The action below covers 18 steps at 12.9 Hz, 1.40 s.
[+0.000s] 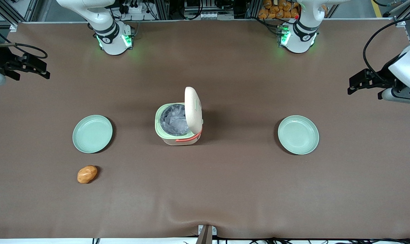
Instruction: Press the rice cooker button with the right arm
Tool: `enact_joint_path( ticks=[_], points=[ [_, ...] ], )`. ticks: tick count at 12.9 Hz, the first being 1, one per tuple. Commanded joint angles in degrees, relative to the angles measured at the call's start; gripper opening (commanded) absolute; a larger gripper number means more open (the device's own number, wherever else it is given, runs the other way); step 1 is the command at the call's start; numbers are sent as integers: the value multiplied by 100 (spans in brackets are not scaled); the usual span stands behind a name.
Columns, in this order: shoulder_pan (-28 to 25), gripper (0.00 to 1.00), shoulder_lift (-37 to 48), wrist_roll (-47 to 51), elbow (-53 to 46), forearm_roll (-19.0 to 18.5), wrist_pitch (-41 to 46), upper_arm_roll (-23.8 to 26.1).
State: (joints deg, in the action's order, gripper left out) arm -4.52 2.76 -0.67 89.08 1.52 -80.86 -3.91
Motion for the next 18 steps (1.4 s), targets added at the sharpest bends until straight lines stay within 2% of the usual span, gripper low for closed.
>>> enact_joint_path(
  ticks=[1, 18],
  points=[
    [100, 100, 49, -4, -31, 32, 53, 48],
    [118, 100, 31, -21, -154, 32, 62, 65]
  ],
)
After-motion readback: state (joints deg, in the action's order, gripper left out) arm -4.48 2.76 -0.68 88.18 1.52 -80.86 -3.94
